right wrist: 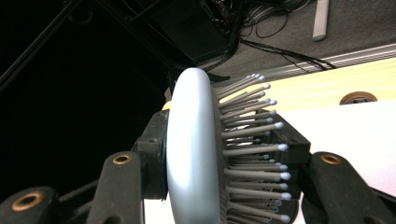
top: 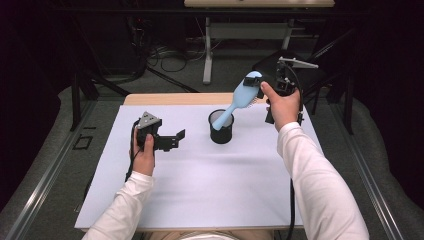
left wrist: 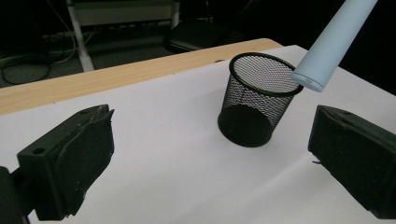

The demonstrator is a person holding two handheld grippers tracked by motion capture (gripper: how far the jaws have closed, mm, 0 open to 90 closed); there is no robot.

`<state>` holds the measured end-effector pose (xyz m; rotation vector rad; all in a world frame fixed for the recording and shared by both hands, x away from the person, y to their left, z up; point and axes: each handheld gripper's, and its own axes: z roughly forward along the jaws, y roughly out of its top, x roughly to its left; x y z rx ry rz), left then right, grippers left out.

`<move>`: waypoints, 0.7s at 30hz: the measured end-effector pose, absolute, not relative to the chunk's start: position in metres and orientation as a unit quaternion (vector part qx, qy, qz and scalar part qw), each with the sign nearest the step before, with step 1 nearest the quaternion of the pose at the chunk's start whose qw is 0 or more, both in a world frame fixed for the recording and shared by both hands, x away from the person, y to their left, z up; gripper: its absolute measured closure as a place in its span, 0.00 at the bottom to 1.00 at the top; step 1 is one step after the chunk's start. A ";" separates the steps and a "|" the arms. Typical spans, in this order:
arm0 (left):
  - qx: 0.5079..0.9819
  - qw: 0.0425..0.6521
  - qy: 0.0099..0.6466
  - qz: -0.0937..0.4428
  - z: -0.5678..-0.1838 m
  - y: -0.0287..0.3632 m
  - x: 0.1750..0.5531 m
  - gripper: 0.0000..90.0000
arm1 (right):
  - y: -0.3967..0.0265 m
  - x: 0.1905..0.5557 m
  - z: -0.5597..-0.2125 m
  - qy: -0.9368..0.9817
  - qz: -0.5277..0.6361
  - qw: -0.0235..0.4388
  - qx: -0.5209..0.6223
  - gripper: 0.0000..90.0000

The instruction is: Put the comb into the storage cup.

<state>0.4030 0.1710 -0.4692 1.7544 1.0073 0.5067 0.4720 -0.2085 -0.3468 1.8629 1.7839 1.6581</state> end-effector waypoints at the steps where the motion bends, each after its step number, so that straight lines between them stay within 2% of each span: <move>1: 0.725 0.505 0.419 0.209 -0.469 0.171 0.403 0.00 | -0.208 0.472 -0.347 0.582 0.540 0.038 0.607 0.55; 21: 0.728 0.494 0.431 0.199 -0.472 0.175 0.406 0.00 | -0.204 0.479 -0.347 0.579 0.538 0.073 0.608 0.55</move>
